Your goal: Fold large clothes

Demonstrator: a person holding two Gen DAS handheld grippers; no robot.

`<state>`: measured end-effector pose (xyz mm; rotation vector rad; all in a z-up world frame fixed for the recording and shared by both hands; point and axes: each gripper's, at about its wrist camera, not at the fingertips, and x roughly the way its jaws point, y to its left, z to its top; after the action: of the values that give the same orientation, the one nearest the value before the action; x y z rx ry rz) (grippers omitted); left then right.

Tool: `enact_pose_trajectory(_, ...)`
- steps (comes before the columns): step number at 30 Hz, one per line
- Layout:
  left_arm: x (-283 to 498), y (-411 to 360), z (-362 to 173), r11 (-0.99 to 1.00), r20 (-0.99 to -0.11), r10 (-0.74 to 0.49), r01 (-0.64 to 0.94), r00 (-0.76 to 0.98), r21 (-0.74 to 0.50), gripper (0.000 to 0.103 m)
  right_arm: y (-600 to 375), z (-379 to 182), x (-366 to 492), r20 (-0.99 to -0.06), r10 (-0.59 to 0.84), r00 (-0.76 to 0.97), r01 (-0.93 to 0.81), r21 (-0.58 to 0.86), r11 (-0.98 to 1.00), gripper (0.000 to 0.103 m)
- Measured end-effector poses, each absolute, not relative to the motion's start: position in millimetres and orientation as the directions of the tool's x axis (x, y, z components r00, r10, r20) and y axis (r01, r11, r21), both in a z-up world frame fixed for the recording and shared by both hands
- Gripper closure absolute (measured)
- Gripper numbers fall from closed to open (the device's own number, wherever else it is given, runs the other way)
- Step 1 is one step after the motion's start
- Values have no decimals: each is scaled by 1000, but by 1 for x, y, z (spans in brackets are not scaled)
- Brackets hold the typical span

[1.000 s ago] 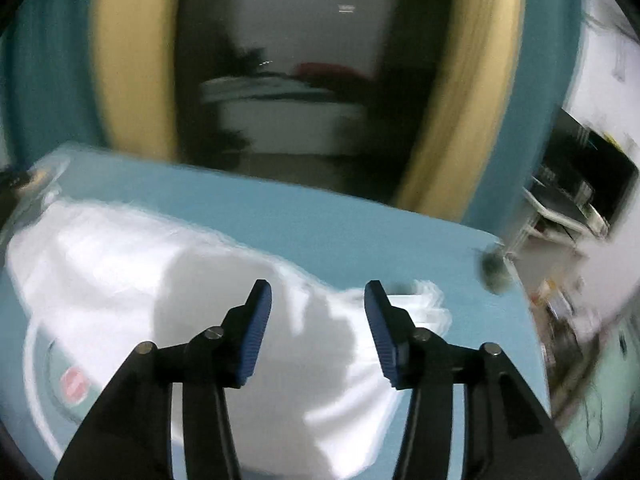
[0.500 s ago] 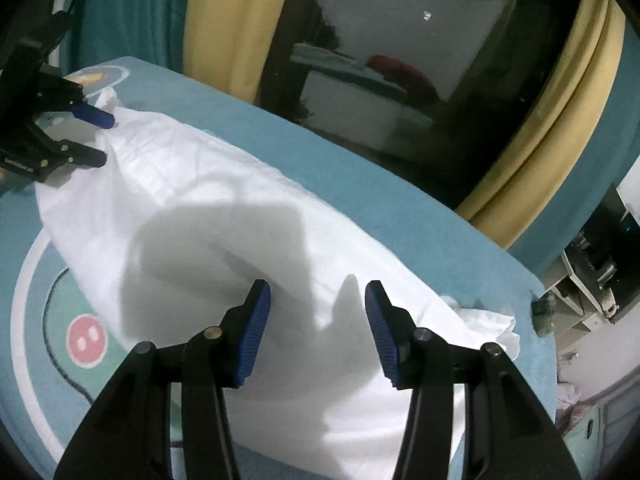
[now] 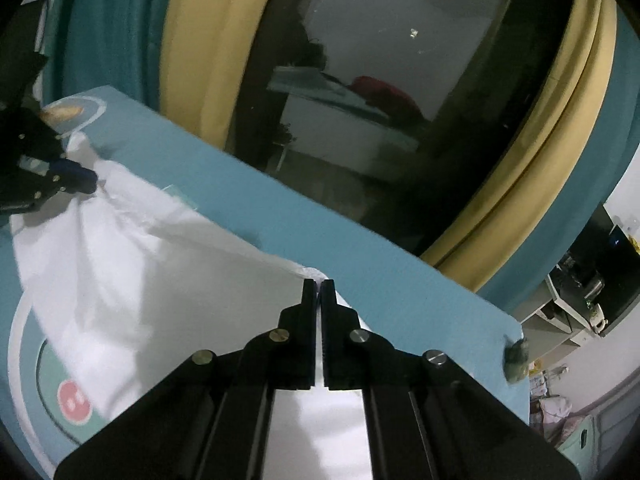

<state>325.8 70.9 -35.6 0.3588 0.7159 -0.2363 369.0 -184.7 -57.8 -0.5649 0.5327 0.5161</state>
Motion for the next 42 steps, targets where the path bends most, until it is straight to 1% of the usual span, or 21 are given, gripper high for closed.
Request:
enact_pose_trajectory(3, 343, 74, -35, 917, -688, -87, 327, 720, 227, 98, -179, -59, 394, -624, 307, 719, -591, -315, 743, 102)
enact_pose_trajectory(5, 364, 80, -42, 920, -738, -93, 341, 668, 193, 98, -177, -62, 409, -639, 298, 709, -584, -296, 756, 102)
enact_pose_trajectory(8, 387, 93, -42, 942, -762, -43, 280, 647, 185, 98, -172, -71, 436, -677, 252, 691, -548, -264, 794, 102)
enact_pose_trajectory(11, 397, 105, -34, 963, -760, -29, 221, 649, 153, 98, -166, -87, 467, -741, 199, 641, -524, -234, 819, 101)
enact_pose_trajectory(13, 394, 106, -30, 965, -755, -22, 211, 656, 156, 98, -164, -94, 477, -740, 159, 654, -500, -265, 825, 98)
enact_pose_trajectory(15, 385, 99, -31, 955, -759, -52, 254, 648, 151, 98, -164, -99, 489, -739, 130, 661, -474, -276, 836, 85)
enact_pose_trajectory(17, 377, 92, -33, 941, -772, -109, 316, 626, 124, 97, -168, -99, 496, -735, 106, 669, -449, -287, 846, 47)
enact_pose_trajectory(18, 372, 88, -35, 930, -781, -144, 352, 607, 102, 97, -171, -98, 495, -727, 98, 680, -439, -297, 848, 40)
enact_pose_trajectory(19, 370, 86, -37, 924, -788, -165, 373, 593, 87, 97, -173, -95, 494, -713, 88, 695, -426, -310, 850, 35)
enact_pose_trajectory(22, 368, 85, -48, 909, -813, -210, 415, 543, 42, 97, -184, -83, 481, -681, 83, 727, -403, -326, 856, 35)
enact_pose_trajectory(24, 375, 91, -59, 920, -829, -163, 386, 535, 68, 97, -197, -75, 467, -682, 112, 723, -413, -297, 861, 35)
enact_pose_trajectory(26, 385, 101, -64, 947, -833, -109, 312, 542, 79, 97, -213, -72, 454, -689, 141, 711, -427, -263, 865, 35)
enact_pose_trajectory(30, 400, 130, -61, 988, -799, 16, 115, 602, 107, 97, -244, -72, 431, -704, 141, 696, -406, -224, 886, 35)
enact_pose_trajectory(31, 402, 142, -56, 995, -789, 26, 58, 613, 77, 97, -254, -73, 425, -710, 138, 691, -391, -206, 897, 35)
enact_pose_trajectory(33, 394, 165, -42, 1000, -763, -4, -13, 646, -17, 97, -270, -76, 415, -718, 142, 681, -368, -168, 914, 35)
enact_pose_trajectory(36, 370, 189, -22, 994, -725, 18, -90, 689, -61, 96, -296, -84, 399, -743, 155, 651, -331, -95, 939, 34)
enact_pose_trajectory(37, 358, 196, -16, 991, -717, 18, -109, 697, -82, 94, -302, -88, 395, -751, 159, 641, -321, -75, 944, 33)
enact_pose_trajectory(38, 349, 202, -13, 987, -710, 11, -120, 704, -104, 85, -308, -93, 390, -759, 161, 631, -310, -56, 949, 32)
enact_pose_trajectory(39, 335, 207, -10, 983, -703, 2, -129, 711, -128, 67, -313, -98, 384, -765, 164, 623, -297, -37, 954, 32)
enact_pose_trajectory(41, 306, 215, -9, 975, -695, -3, -152, 719, -161, 46, -317, -106, 375, -777, 182, 603, -291, -2, 957, 32)
enact_pose_trajectory(42, 291, 215, -11, 972, -694, -7, -159, 719, -174, 46, -319, -111, 368, -781, 211, 587, -292, 38, 956, 32)
